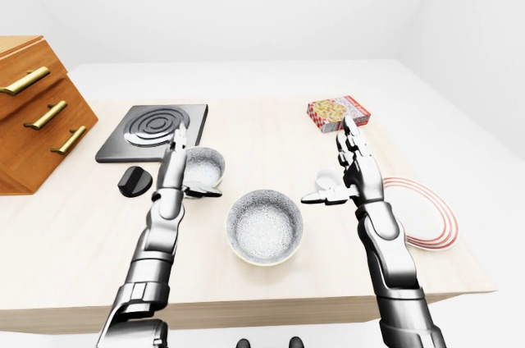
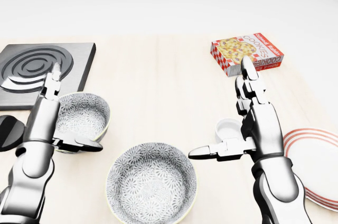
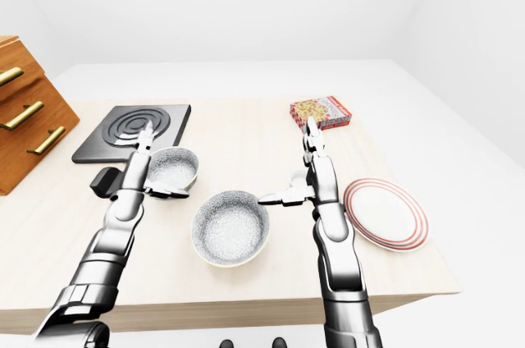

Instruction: Pick the akita bowl from table center and place it on the plate.

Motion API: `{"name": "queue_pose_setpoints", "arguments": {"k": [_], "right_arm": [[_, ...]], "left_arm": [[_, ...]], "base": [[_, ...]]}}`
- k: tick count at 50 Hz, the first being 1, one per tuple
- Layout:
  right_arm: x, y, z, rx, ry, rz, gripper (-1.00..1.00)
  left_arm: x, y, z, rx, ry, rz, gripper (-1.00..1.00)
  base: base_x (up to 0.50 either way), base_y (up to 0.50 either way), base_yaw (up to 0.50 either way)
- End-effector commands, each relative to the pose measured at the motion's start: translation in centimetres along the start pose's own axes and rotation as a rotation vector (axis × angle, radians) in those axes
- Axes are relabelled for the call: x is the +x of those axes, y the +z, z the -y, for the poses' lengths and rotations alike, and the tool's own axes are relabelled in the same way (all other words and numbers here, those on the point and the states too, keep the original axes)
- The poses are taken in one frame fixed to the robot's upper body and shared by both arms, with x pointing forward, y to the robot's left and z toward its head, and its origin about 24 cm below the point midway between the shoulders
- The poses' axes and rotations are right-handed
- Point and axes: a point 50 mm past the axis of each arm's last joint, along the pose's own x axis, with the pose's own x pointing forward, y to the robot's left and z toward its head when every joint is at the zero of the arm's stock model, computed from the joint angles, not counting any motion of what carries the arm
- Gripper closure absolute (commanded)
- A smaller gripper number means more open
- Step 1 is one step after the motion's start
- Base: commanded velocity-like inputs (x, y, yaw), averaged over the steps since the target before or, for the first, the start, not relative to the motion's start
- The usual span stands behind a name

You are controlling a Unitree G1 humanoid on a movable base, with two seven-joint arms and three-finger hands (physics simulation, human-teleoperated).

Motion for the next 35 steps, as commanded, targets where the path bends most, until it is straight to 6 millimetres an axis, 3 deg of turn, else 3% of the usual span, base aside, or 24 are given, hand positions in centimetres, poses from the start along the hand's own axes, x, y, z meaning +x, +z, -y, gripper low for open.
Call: {"name": "queue_pose_setpoints", "arguments": {"k": [1, 16, 35], "right_arm": [[0.0, -0.2, 0.0, -0.001, 0.003, -0.010, -1.00], [0.1, -0.4, -0.1, -0.004, 0.004, -0.016, -1.00], [0.2, -0.7, -0.2, -0.009, 0.009, -0.029, -1.00]], "left_arm": [[0.5, -3.3, 0.0, 0.309, 0.006, -0.115, -1.00], [0.8, -5.6, 1.3, 0.498, -0.045, -0.204, -1.00], [2.1, -5.0, 2.1, 0.630, -0.104, -0.215, -1.00]], "base": [[0.00, 0.00, 0.00], [0.00, 0.00, 0.00], [0.00, 0.00, 0.00]]}}
